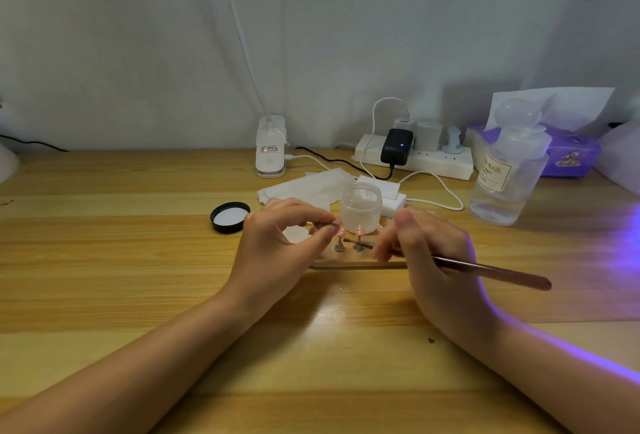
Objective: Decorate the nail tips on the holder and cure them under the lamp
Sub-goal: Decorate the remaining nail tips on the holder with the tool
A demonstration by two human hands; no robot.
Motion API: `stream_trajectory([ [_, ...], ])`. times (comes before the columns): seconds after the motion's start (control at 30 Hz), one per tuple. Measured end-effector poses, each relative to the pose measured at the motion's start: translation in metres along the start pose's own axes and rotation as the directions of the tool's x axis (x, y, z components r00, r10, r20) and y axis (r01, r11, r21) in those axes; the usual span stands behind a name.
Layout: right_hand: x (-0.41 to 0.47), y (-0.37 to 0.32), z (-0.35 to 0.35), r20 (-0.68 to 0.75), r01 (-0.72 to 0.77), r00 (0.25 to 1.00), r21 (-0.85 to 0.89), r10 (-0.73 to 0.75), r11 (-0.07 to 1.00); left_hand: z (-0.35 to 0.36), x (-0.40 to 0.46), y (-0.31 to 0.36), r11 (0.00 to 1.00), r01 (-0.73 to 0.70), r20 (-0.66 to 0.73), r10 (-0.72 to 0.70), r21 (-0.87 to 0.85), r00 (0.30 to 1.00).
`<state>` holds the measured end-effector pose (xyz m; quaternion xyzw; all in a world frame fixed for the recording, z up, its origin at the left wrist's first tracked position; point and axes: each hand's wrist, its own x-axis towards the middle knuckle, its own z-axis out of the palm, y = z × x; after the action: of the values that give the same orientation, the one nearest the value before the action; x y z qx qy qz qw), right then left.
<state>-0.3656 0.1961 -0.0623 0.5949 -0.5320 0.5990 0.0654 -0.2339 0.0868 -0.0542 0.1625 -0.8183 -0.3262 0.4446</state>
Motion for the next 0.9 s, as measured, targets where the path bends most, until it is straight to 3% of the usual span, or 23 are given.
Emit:
stream_trajectory([
  [0.13, 0.002, -0.0007, 0.0021, 0.022, 0.052, 0.998, -0.029, -0.051, 0.998, 0.0005, 0.0005, 0.0007, 1.0, -0.005, 0.003, 0.005, -0.018, 1.0],
  [0.33, -0.0026, -0.0011, -0.0007, 0.013, -0.042, 0.999, 0.061, 0.042, 0.997, 0.0004, 0.0008, -0.0006, 1.0, 0.005, -0.003, -0.005, -0.029, 1.0],
  [0.43, -0.0006, -0.0042, -0.0005, -0.009, -0.045, 0.999, 0.031, 0.045, 0.999, 0.0006, 0.0006, -0.0003, 0.999, 0.002, 0.0, -0.002, -0.032, 1.0],
  [0.57, -0.0013, -0.0049, -0.0015, 0.062, -0.074, 0.996, 0.034, 0.072, 0.997, 0.0003, 0.0006, -0.0007, 0.999, 0.006, 0.006, -0.005, -0.043, 1.0],
  [0.73, -0.0009, -0.0054, -0.0005, 0.001, -0.063, 0.998, 0.071, 0.063, 0.995, 0.0, 0.0003, -0.0019, 0.998, 0.033, 0.001, -0.033, -0.049, 0.999],
  [0.9, -0.0006, -0.0027, 0.0005, 0.069, -0.055, 0.996, 0.032, 0.053, 0.998, -0.0007, -0.0006, -0.0027, 0.998, 0.053, -0.013, -0.053, -0.047, 0.998],
])
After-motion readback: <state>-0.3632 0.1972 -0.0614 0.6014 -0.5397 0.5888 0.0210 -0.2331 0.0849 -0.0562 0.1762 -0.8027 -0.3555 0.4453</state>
